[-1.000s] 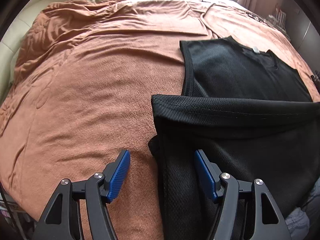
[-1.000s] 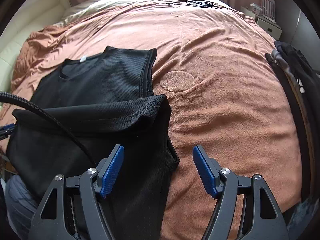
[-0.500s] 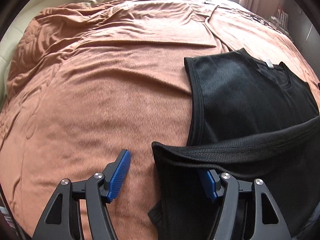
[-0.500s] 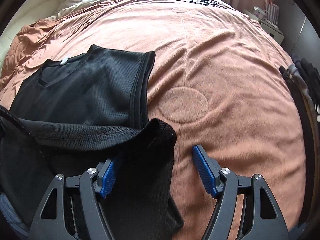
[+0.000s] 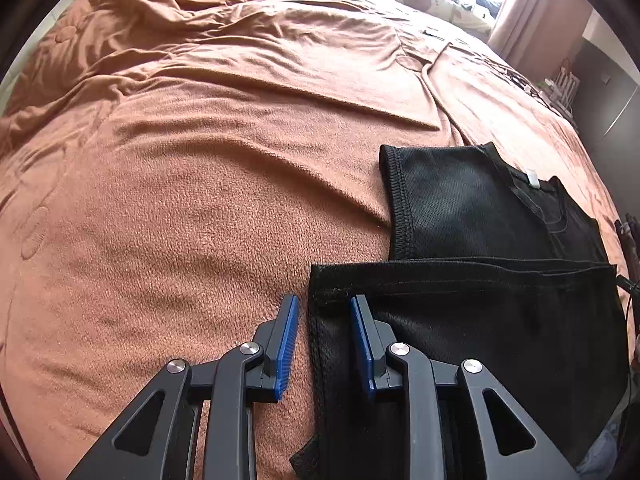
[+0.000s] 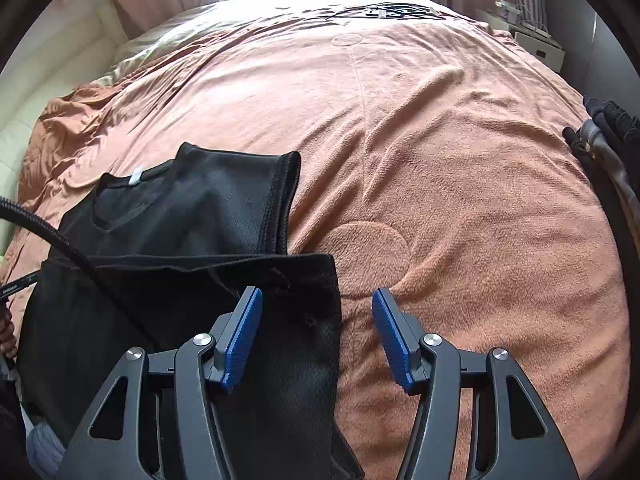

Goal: Fold small clothes
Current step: 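Close the left gripper on the folded edge while the right gripper grips it too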

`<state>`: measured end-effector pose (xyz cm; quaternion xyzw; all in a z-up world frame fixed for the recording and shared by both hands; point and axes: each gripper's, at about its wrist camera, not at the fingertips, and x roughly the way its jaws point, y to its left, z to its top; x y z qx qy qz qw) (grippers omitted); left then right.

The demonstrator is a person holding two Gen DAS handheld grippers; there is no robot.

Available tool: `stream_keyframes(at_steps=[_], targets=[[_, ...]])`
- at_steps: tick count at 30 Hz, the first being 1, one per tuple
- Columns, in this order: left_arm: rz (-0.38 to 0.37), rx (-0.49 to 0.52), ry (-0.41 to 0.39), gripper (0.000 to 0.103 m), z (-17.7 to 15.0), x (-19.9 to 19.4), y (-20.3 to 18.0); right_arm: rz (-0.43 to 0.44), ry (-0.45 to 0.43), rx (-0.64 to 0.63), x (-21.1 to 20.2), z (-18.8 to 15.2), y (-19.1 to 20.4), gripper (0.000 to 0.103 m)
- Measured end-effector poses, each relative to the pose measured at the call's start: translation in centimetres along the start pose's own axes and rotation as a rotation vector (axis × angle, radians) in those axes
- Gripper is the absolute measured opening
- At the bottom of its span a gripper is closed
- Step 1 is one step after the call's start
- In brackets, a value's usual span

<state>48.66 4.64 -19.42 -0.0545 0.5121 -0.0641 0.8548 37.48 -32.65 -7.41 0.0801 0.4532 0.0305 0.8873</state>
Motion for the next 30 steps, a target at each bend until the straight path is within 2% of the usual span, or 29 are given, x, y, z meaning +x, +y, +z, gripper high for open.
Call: stream_keyframes(at_steps=[4,9,11,13,16,24,30], targets=[[-0.005,-0.001,0.003,0.029,0.1,0.1,-0.1,0.018,-0.028,0.016,-1.3,-0.2,-1.1,0.055],[-0.005,0.010,0.005,0.021,0.7,0.6,-0.4,0.029,0.011,0.006,-0.2,-0.2,-1.4,0.053],[-0.009,0.019,0.004,0.012,0.7,0.7,-0.6,0.050,0.042,0.003,1.1,0.5,-1.4,0.039],[-0.014,0.021,-0.002,0.008,0.7,0.5,-0.8,0.067,0.054,0.010,2.2,1.0,-1.5,0.030],[0.001,0.033,-0.028,0.007,0.6,-0.3,-1.0,0.074,0.023,0.002,2.1,2.3,-1.2,0.005],[-0.005,0.050,-0.126,0.007,1.7,-4.1,-1.6,0.052,-0.085,-0.022,-1.5,1.8,-0.8,0.001],[0.003,0.065,-0.182,0.007,4.2,-5.3,-2.5,0.031,-0.140,-0.022,-3.7,2.9,-1.0,0.001]])
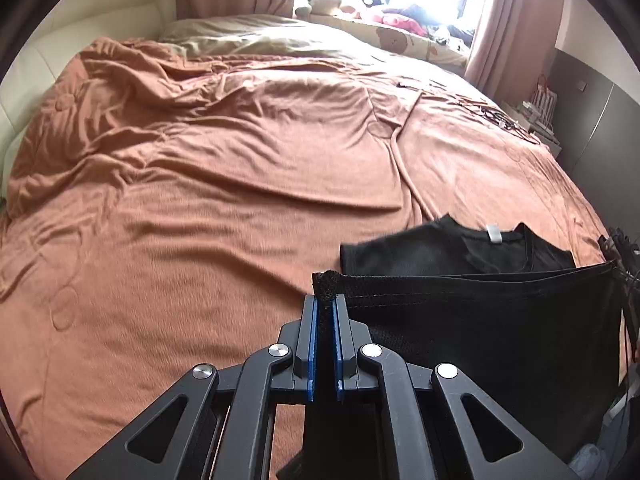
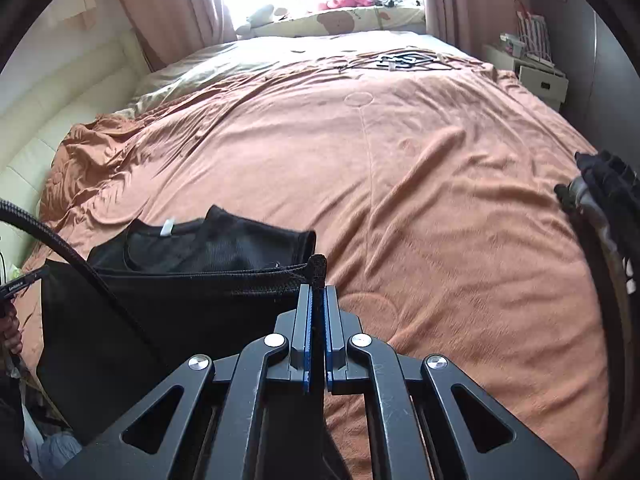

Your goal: Fold small clothes

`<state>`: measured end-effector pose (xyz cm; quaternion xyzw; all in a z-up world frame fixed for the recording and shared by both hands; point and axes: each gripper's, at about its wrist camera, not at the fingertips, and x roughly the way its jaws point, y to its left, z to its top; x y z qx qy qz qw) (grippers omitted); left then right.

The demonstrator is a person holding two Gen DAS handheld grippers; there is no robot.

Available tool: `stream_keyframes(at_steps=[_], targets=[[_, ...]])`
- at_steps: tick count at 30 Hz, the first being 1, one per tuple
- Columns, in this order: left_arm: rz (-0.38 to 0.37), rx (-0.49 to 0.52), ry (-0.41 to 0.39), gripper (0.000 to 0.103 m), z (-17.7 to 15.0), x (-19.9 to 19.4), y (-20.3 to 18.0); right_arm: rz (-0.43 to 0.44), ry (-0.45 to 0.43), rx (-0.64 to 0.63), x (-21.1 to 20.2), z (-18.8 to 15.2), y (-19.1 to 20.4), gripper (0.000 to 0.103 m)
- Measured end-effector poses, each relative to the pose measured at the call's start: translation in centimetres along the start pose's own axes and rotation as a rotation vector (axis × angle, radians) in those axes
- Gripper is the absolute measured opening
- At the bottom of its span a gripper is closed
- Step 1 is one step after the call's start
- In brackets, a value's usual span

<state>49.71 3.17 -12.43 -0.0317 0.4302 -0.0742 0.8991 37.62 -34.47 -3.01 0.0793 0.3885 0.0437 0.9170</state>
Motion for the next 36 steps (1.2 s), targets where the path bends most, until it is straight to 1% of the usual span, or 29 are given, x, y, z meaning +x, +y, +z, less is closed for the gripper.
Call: stream_keyframes(at_steps=[5,7,14,22,28,31,34,36], targets=[[0.022,0.012,-0.018,0.007,2.3,1.4,-0.3,-0.005,-0.004,0.002,0.6,2.0,0.1,0.001],[0.039,0.020,-0.020,0.007,3.1,2.3,-0.4,-0.015,0.000,0.003,1.4,2.8,0.1,0.001],[0.077,0.050,0.013,0.007,4.9,5.6,-0.7,-0.057,0.048,-0.005,5.4,4.7,0.6,0.001],[0.105,0.045,0.054,0.007,5.6,9.0,-0.2,-0.088,0.089,-0.018,9.3,6.5,1.1,0.001],[0.140,0.031,0.056,0.007,6.0,10.3,0.2,-0.108,0.097,-0.021,11.2,7.3,1.1,0.001],[0.161,0.042,0.057,0.007,6.2,10.7,0.0,-0.116,0.100,-0.018,12.3,7.6,1.2,0.001],[0.178,0.050,0.065,0.008,6.4,11.2,-0.1,-0.118,0.107,0.002,13.0,7.7,1.0,0.002],[0.171,0.040,0.099,0.008,6.4,11.6,0.0,-0.111,0.145,0.041,13.6,7.7,0.8,0.003]])
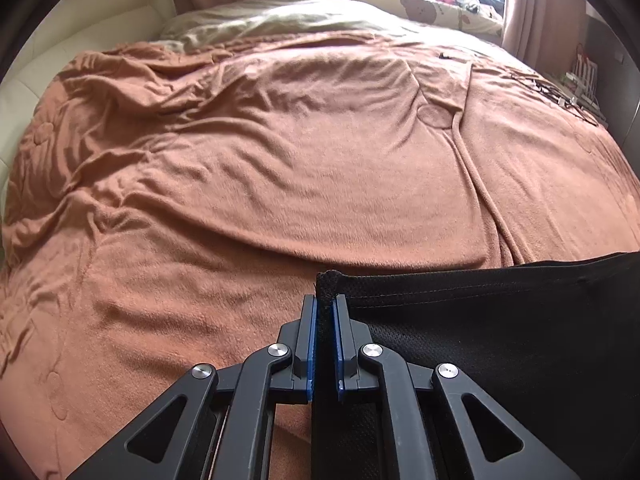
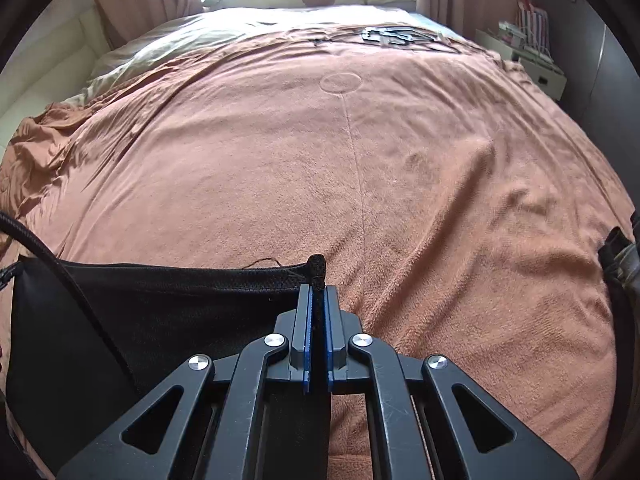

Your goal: Fold small clothes

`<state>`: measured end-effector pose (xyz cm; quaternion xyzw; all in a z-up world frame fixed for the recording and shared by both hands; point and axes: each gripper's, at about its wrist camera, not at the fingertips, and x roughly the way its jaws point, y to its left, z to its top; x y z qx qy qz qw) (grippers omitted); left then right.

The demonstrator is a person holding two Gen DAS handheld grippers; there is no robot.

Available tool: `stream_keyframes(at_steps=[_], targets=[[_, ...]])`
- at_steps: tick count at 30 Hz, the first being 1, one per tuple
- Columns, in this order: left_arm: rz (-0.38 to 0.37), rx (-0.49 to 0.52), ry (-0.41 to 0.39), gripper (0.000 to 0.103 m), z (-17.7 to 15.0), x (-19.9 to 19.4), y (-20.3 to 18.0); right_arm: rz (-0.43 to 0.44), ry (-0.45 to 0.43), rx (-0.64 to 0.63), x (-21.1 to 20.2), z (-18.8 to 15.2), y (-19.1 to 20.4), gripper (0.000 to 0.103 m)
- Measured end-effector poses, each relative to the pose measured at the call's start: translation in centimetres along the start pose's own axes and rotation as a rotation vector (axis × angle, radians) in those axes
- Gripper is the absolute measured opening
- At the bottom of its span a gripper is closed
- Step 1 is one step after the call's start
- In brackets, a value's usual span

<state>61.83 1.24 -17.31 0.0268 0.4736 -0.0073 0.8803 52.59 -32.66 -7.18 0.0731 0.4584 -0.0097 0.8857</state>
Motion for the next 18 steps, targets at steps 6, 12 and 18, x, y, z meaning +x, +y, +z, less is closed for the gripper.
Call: stream_keyframes(at_steps=[6,12,18], targets=[[-0.044,-0.033,0.022,0.033,-1.0,-1.7,0.8,0.007,-0.030,0.018,-2.3,-0.7,-0.7,0.065],[-0.084,-0.046,0.014,0.041,-2.8,-4.7,1.4,0.033,-0.039,-0.034,-6.1,-3.0,-0.7,0.065],[-0.115,-0.052,0.022,0.041,-5.6,-7.2,1.7,0.075,-0.008,-0.028,-8.9,-5.7,-1.2,0.065]])
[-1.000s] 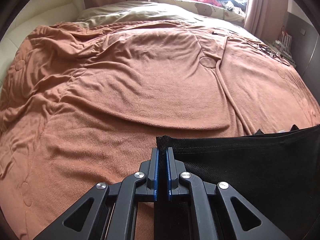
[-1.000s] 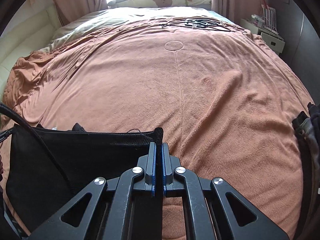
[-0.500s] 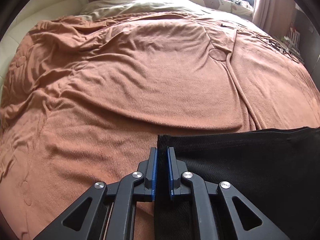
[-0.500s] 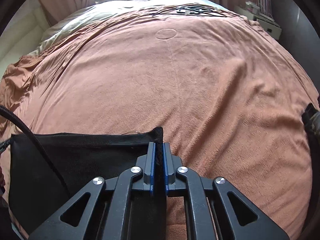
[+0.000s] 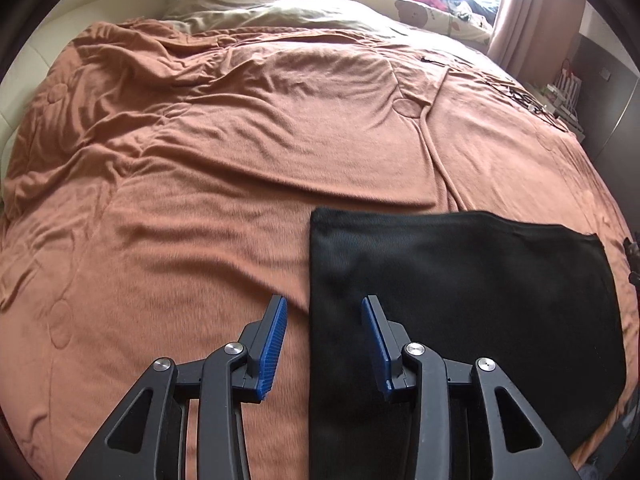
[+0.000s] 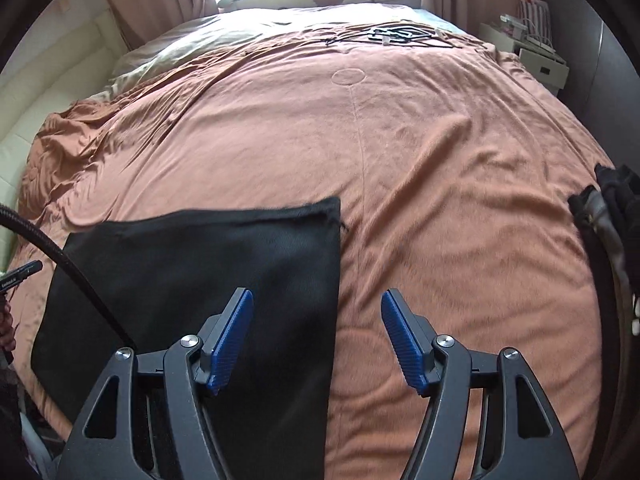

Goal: Fold small clothes
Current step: 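Open both grippers and pull them back from the folded shirt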

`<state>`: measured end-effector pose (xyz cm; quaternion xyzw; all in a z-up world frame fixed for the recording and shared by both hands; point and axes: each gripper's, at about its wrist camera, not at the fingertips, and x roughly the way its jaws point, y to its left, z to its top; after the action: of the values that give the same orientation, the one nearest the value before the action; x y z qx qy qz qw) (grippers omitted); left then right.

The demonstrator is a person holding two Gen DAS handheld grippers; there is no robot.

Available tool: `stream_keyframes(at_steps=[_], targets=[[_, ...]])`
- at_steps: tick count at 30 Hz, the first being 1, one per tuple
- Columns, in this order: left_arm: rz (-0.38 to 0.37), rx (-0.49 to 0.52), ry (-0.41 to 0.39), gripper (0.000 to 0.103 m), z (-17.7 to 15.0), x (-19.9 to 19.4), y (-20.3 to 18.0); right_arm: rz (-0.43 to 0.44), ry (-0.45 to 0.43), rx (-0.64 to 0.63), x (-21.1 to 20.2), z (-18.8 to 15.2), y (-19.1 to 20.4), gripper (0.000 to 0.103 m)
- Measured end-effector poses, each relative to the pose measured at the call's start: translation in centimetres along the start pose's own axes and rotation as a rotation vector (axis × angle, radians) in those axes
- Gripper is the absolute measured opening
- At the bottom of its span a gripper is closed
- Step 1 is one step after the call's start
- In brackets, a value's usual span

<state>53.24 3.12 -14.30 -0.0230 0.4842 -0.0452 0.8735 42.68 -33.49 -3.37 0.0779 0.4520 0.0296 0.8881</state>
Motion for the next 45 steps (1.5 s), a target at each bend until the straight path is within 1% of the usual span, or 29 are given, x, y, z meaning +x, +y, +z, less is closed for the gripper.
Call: stream_keyframes(at_steps=[5,12,17,22,28,31,35,38,40,42,43,45], targets=[[0.003,0.020,0.007,0.041,-3.0,-1.6,-0.2,-0.004,0.025,-0.019,-1.9,-2.3,0.0,0.065],[-0.001,0.007,0.036,0.041,-7.0,-2.8,0.1,0.002,0.055,-0.024,-4.3,-6.1,0.0,0.065],[0.008,-0.001,0.057,0.041,-9.9,-3.3,0.4,-0.003,0.072,-0.026,-5.4,-8.5,0.2,0.065],[0.030,-0.001,0.075,0.041,-12.0,-3.6,0.7,-0.019,0.094,-0.028,-5.8,-10.7,-0.2,0.065],[0.042,-0.012,0.093,0.042,-14.0,-3.7,1.7,-0.075,0.121,-0.046,-5.9,-12.9,0.4,0.065],[0.053,-0.015,0.090,0.046,-14.8,-4.0,1.9,-0.095,0.133,-0.040,-5.8,-13.9,0.4,0.065],[0.064,-0.009,0.089,0.047,-15.5,-4.5,2.2,-0.131,0.133,-0.035,-6.5,-14.4,0.3,0.065],[0.068,-0.009,0.083,0.047,-15.9,-5.1,2.4,-0.142,0.132,-0.033,-7.2,-14.6,0.4,0.065],[0.061,-0.025,0.075,0.047,-16.0,-5.6,2.6,-0.152,0.126,-0.037,-7.8,-14.7,0.4,0.065],[0.046,-0.051,0.060,0.047,-16.0,-6.2,3.0,-0.143,0.111,-0.036,-8.7,-14.7,0.6,0.062],[0.033,-0.063,0.051,0.047,-16.0,-6.5,3.1,-0.129,0.097,-0.039,-9.0,-14.7,0.7,0.061],[-0.018,-0.095,0.032,0.047,-16.0,-7.1,3.3,-0.097,0.072,-0.028,-10.1,-14.5,1.0,0.060]])
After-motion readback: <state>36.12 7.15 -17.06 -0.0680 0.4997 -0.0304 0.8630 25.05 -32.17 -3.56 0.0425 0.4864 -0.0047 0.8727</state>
